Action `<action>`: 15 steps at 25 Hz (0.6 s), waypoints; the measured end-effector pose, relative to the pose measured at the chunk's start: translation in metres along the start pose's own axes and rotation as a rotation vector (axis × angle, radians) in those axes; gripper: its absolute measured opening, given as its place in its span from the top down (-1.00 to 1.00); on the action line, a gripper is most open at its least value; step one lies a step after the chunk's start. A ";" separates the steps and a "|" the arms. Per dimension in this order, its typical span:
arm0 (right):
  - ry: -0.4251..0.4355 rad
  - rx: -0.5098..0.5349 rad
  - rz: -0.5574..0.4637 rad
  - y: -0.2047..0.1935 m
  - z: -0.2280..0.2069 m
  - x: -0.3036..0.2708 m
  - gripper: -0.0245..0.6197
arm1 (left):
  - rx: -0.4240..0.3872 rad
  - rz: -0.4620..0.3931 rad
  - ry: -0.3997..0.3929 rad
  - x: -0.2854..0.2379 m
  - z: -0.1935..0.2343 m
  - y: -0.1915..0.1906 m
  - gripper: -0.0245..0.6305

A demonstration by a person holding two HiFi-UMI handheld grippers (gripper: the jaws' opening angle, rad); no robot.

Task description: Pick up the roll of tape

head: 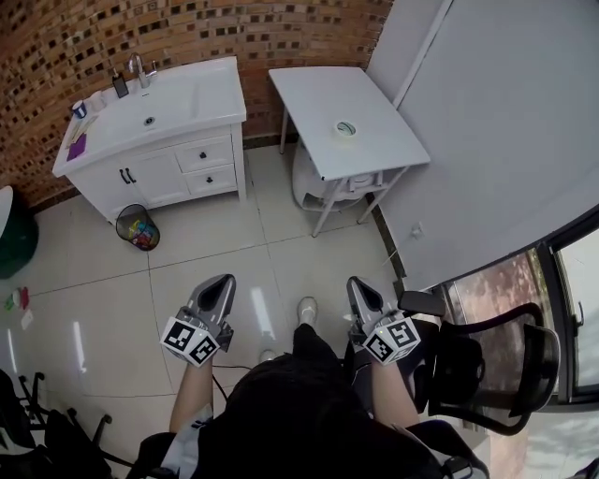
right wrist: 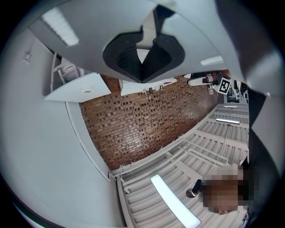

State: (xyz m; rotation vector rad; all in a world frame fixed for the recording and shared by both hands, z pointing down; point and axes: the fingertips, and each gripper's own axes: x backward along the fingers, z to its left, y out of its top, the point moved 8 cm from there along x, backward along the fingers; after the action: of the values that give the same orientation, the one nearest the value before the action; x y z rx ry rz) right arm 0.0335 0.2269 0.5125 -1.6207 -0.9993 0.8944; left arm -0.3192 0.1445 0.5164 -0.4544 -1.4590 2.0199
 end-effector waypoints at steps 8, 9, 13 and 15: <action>-0.009 -0.003 -0.040 0.019 -0.053 -0.025 0.90 | -0.027 0.008 -0.043 -0.070 0.003 0.006 0.92; -0.009 -0.004 -0.043 0.022 -0.062 -0.029 0.90 | -0.028 0.009 -0.046 -0.081 0.004 0.008 0.92; -0.012 -0.008 -0.053 0.032 -0.100 -0.050 0.90 | -0.033 0.014 -0.061 -0.126 0.011 0.011 0.92; -0.015 -0.013 -0.060 0.037 -0.120 -0.061 0.90 | -0.037 0.020 -0.070 -0.151 0.015 0.012 0.92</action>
State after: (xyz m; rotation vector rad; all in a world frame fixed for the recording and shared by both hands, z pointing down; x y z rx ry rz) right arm 0.1249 0.1212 0.5102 -1.5884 -1.0610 0.8625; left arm -0.2164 0.0341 0.4994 -0.4193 -1.5413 2.0459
